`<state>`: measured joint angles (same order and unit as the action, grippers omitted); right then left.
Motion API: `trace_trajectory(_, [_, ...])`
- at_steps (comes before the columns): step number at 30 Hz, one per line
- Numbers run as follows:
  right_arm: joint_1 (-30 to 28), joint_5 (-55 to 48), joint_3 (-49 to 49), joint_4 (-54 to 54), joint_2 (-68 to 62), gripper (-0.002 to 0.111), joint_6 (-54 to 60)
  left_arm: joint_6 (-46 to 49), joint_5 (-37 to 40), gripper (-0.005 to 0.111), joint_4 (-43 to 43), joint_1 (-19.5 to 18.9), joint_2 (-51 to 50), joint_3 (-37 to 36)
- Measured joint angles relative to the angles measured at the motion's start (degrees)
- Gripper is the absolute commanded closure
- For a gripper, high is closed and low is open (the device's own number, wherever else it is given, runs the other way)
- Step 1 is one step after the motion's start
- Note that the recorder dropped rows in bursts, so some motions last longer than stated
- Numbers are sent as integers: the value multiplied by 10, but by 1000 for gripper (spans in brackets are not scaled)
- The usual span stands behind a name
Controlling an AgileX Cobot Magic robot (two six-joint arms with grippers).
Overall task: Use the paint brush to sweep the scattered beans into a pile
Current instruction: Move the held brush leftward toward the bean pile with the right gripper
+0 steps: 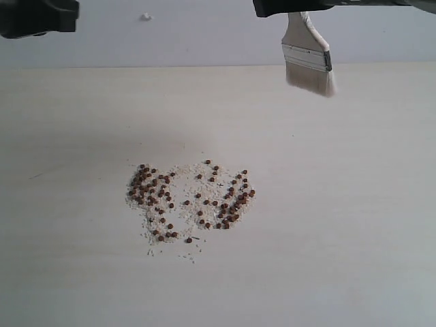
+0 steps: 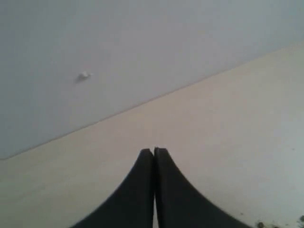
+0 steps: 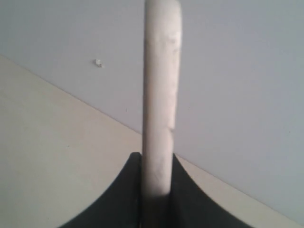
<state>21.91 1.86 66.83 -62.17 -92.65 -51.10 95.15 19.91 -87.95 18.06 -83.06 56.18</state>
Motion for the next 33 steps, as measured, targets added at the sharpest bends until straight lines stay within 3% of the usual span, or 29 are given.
trace_trajectory(4, [1,0,0,27,0,108,0,113,-41,107,-91,-1,126,-100])
trace_trajectory(12, [47,-15,0,31,0,108,0,140,-71,107,-113,-1,377,-241])
trace_trajectory(22, [73,-37,0,52,0,108,-4,71,-103,107,-115,-1,666,-387])
trace_trajectory(28, [73,-41,0,70,0,108,-5,16,-59,107,-116,-1,812,-477])
trace_trajectory(33, [73,-45,0,70,3,108,-5,-4,-55,107,-116,-1,827,-523])
